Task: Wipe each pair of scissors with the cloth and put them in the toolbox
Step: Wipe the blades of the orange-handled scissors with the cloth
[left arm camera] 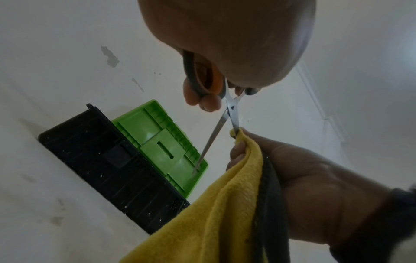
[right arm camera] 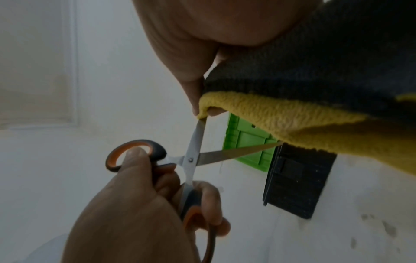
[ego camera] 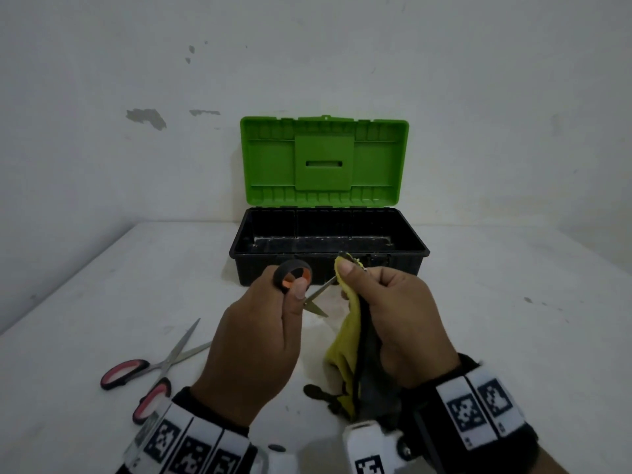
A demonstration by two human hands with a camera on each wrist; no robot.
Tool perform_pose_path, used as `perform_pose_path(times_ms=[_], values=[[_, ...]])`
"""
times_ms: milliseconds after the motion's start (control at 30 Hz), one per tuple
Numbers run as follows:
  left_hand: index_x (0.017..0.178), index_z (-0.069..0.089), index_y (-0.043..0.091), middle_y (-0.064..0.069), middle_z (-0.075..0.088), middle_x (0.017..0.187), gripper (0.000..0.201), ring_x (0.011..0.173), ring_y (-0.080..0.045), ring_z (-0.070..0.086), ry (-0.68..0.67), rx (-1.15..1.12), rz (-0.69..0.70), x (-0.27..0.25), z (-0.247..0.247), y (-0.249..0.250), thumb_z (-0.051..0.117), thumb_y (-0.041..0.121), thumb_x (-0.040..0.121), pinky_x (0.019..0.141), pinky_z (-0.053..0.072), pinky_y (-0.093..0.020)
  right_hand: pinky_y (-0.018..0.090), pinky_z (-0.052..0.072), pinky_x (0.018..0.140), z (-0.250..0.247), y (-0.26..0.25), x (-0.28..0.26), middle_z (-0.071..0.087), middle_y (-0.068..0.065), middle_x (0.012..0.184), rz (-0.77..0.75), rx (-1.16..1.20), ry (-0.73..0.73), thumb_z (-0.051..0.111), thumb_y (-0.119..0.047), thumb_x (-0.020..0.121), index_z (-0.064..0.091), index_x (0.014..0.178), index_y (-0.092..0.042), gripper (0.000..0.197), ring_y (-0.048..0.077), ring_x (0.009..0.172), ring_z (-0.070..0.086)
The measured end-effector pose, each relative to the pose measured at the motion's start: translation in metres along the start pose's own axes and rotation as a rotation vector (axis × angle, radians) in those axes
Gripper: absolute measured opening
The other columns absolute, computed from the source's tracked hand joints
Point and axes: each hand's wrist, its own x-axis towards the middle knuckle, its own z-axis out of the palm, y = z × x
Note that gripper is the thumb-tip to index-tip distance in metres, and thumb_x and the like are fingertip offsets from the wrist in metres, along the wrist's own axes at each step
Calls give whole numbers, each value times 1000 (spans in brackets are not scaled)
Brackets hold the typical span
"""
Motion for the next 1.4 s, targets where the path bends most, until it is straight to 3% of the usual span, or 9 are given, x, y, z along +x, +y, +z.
perform_pose_path(times_ms=[233,433,600,733,867,1033,1167,1300,1400], values=[[83,43,28,15,39,57,32,55,-8,48,-7,-6,37,-3,-2,-4,25,45,103,50,41,-17,32,50,59,-3,-3,6,62,10,57,79,33,-37,83,-33,74,67,64,-5,34,21,53,55],[84,44,28,11,41,55,31,52,-6,47,3,-38,19,-3,-3,-6,25,45,103,50,40,-16,29,51,61,9,0,-10,64,9,61,-10,-69,-112,78,-31,81,68,67,-5,31,17,56,57],[85,42,30,16,39,58,29,54,-4,46,-3,-12,42,-3,-3,-2,25,44,104,52,41,-16,38,51,62,2,-3,5,61,15,60,30,27,12,82,-30,78,67,61,-7,33,25,58,55],[85,42,30,16,39,57,28,55,-2,48,3,-31,41,-5,-6,-4,25,44,103,51,40,-11,32,49,59,6,-3,-7,61,10,59,5,-30,-71,78,-31,81,68,64,-7,32,21,55,53],[86,45,28,14,41,59,31,54,-8,47,-12,-6,59,-3,-5,2,24,43,104,52,42,-22,38,52,62,0,-5,3,63,19,64,-11,-3,16,81,-29,79,67,62,-6,32,26,59,57],[83,37,38,14,38,54,25,53,1,47,-10,-40,27,-1,-8,2,24,44,103,52,37,-7,31,49,56,3,-3,-8,62,7,56,-84,-40,-22,78,-30,82,67,65,-6,32,19,52,54],[82,40,34,14,37,54,28,51,-3,46,-32,-14,31,-1,-7,5,25,45,103,50,39,-13,33,50,55,-4,-4,2,60,12,57,-84,-49,29,80,-29,80,66,64,-1,35,20,53,54],[77,39,39,6,40,48,28,47,-9,49,-30,-41,-71,3,-9,10,27,45,102,45,37,-14,26,46,47,-12,-6,16,55,4,48,-74,-18,96,80,-28,81,62,56,-10,35,14,43,50],[76,47,22,0,43,44,38,35,-14,49,-40,-224,-296,10,-15,18,29,41,104,39,37,-17,27,43,50,-28,-10,24,57,1,51,-85,5,131,78,-29,82,65,62,-9,31,13,46,49]])
